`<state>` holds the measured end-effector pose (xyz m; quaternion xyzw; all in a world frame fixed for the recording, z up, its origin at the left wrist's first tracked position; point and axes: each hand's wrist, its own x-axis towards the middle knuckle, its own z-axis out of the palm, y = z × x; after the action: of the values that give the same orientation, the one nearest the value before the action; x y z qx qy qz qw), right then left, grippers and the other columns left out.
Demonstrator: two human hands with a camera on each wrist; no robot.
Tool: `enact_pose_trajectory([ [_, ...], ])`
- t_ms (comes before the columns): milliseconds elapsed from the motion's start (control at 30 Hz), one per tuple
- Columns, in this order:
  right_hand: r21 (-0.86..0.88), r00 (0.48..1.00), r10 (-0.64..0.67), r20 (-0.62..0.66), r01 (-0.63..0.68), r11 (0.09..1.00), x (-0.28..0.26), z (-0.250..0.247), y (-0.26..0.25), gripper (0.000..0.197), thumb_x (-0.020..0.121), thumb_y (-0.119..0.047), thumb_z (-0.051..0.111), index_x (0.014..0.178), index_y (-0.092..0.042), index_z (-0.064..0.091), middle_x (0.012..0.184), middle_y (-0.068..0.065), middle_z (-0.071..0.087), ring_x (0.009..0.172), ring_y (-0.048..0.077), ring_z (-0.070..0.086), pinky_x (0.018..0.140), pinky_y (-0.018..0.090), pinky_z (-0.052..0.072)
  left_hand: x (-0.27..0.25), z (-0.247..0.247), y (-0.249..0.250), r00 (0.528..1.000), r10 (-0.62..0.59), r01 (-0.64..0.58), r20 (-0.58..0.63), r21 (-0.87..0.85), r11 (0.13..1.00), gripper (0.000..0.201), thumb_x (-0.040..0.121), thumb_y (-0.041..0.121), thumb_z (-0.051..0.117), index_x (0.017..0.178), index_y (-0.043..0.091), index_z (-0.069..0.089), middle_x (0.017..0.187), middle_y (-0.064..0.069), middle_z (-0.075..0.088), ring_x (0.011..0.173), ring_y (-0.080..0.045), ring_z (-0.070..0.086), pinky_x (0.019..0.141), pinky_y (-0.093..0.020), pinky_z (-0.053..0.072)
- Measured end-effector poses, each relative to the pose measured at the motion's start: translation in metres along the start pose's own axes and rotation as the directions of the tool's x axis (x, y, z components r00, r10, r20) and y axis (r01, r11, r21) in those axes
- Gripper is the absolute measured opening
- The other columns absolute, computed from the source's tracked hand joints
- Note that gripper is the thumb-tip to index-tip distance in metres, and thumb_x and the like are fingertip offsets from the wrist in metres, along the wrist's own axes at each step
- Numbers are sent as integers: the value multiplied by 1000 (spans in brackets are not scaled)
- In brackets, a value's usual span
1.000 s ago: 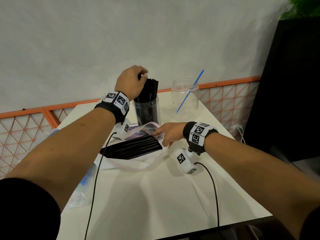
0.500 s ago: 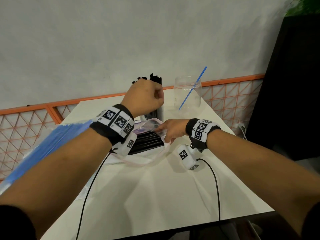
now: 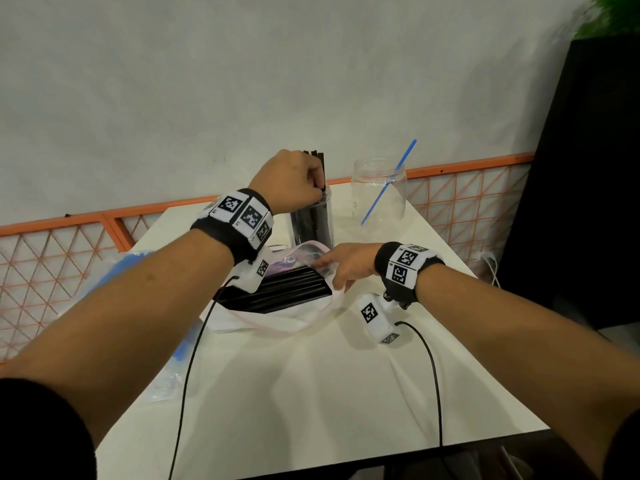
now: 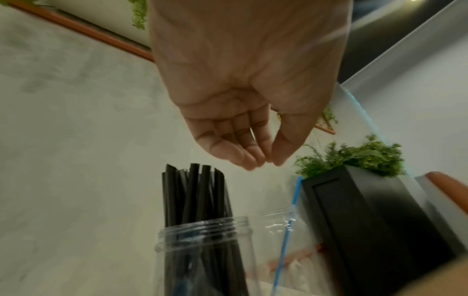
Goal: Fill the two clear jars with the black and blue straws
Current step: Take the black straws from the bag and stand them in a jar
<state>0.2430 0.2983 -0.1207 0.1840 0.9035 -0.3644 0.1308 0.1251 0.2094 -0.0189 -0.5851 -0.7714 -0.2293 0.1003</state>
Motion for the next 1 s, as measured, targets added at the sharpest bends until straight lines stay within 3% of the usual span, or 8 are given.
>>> enact_pose_trajectory([
  [67,18,1000,-3,-9,3,1000,0,0,0,67,84,4,58,146,-15,40,143,10,46,106,28,65,89,31,56,-12,8,1,990,-16,24,138,-59,998,11,78,7,64,78,15,72,60,11,63,58,-5,62,58,-22,51],
  [133,25,1000,-5,-14,5,1000,-1,0,-2,66,84,4,59,145,-14,41,137,8,50,101,25,66,84,27,56,-25,21,-1,927,-66,104,369,-84,991,11,80,4,67,78,13,72,63,5,69,56,-7,67,53,-19,52],
  [233,18,1000,-12,-22,12,1000,-3,0,-3,56,84,5,60,137,-5,48,125,12,55,101,28,66,80,27,57,-42,47,-8,794,-116,67,597,104,992,14,81,16,74,94,15,77,88,-1,75,81,-17,69,71,-24,53],
  [367,18,996,-14,-88,15,1000,-7,-1,-4,50,83,6,61,131,-4,53,118,15,58,93,26,65,78,27,58,-58,79,-17,833,-120,-9,540,230,973,34,79,32,77,108,15,73,102,-1,71,95,-22,64,86,-32,52],
  [467,24,995,-12,-103,15,1000,-9,-3,-4,49,82,7,60,129,-6,54,121,18,60,95,27,65,85,32,57,-58,87,-20,851,-120,11,511,211,978,31,76,33,78,101,15,73,94,-2,70,88,-22,63,74,-30,50],
  [567,15,994,-23,-108,25,1000,-9,-4,-7,53,81,8,58,131,-7,53,117,19,61,101,31,66,86,35,57,-59,91,-21,852,-116,3,510,218,976,25,77,28,75,93,9,71,82,-3,63,77,-22,57,56,-24,36],
  [800,42,994,-14,-112,19,999,-8,-9,-6,67,82,7,56,144,-14,44,132,15,55,106,30,66,89,37,57,-65,99,-27,878,-82,-17,472,202,979,27,87,30,63,110,14,65,95,-4,66,80,-21,55,71,-28,40],
  [1000,33,997,14,-72,-12,999,-5,-8,-2,64,83,8,55,143,-12,46,135,13,54,107,29,65,92,38,56,-71,86,-37,911,-27,-13,411,94,995,7,88,30,64,87,24,60,80,3,63,72,-17,57,61,-23,38],
])
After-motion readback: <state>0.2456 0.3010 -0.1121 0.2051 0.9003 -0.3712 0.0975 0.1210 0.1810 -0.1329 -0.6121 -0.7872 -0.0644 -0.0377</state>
